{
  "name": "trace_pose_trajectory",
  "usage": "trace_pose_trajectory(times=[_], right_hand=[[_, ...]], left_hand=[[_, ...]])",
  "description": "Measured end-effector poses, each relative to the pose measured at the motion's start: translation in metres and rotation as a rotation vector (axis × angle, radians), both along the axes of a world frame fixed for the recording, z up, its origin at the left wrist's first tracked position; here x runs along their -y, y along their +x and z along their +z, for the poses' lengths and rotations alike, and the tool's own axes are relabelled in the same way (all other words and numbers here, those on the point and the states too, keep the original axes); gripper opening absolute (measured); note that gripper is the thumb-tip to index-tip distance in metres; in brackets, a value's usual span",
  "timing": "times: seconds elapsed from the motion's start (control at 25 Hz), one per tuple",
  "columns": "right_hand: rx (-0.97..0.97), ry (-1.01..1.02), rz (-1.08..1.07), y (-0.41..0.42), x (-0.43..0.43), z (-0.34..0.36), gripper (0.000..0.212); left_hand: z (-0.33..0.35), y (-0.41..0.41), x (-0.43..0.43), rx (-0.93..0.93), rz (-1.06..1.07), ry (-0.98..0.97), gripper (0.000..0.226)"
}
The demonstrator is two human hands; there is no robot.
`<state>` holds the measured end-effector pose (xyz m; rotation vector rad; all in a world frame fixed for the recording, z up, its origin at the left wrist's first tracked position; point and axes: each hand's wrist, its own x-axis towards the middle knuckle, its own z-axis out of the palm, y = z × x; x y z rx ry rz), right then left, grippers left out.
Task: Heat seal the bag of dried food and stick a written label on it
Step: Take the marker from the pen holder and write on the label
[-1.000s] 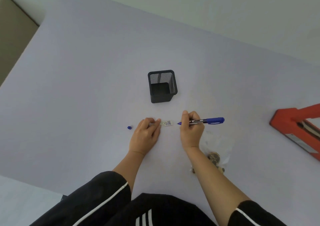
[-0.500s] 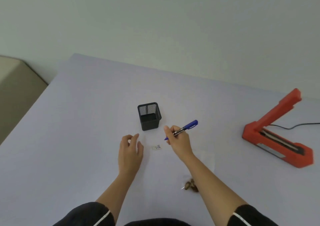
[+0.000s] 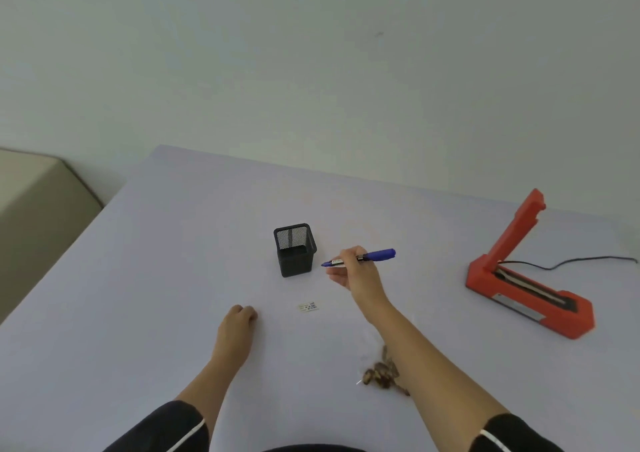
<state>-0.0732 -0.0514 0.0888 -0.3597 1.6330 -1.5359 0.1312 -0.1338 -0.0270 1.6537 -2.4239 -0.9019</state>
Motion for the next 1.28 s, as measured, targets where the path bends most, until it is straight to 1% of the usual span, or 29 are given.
trace_pose_trajectory(times=[0.08, 0.12, 0.16, 0.24, 0.28, 0.32, 0.48, 0.84, 0.96, 1.04, 1.2, 1.28], right_hand=[[-0.028, -0.001, -0.035, -0.002, -0.001, 0.006, 0.02], [-0.041, -0.009, -0.058, -0.003, 0.0, 0.01, 0.021], [-0.043, -0.027, -0.084, -0.005, 0.001, 0.015, 0.02], [-0.034, -0.072, -0.127, -0.007, 0.003, 0.023, 0.019], [-0.031, -0.093, -0.139, -0.008, 0.005, 0.027, 0.02], [-0.029, -0.109, -0.143, -0.008, 0.006, 0.031, 0.021], [-0.047, -0.132, -0.129, -0.008, 0.009, 0.041, 0.024], [-0.05, -0.157, -0.083, -0.005, 0.007, 0.044, 0.022], [-0.048, -0.151, -0.067, -0.005, 0.007, 0.041, 0.02], [-0.039, -0.129, -0.073, -0.005, 0.007, 0.04, 0.02], [0.028, -0.143, -0.052, -0.001, 0.007, 0.038, 0.013], [0.058, -0.157, -0.039, -0.002, 0.007, 0.038, 0.011]], left_hand=[[0.021, -0.012, 0.002, -0.208, 0.2, 0.046, 0.02], [0.037, -0.022, 0.004, -0.324, 0.296, 0.101, 0.02], [0.055, -0.032, 0.006, -0.465, 0.369, 0.207, 0.019], [0.09, -0.05, 0.007, -0.81, 0.425, 0.498, 0.014], [0.106, -0.056, 0.007, -0.93, 0.409, 0.587, 0.013], [0.119, -0.06, 0.006, -0.985, 0.378, 0.622, 0.011], [0.144, -0.071, 0.0, -1.032, 0.315, 0.624, 0.009], [0.156, -0.076, -0.006, -1.029, 0.217, 0.599, 0.009], [0.155, -0.076, -0.006, -1.029, 0.242, 0.582, 0.007], [0.155, -0.076, -0.004, -1.006, 0.262, 0.572, 0.01], [0.152, -0.073, -0.002, -0.972, 0.287, 0.589, 0.014], [0.152, -0.074, -0.005, -0.985, 0.294, 0.602, 0.014]])
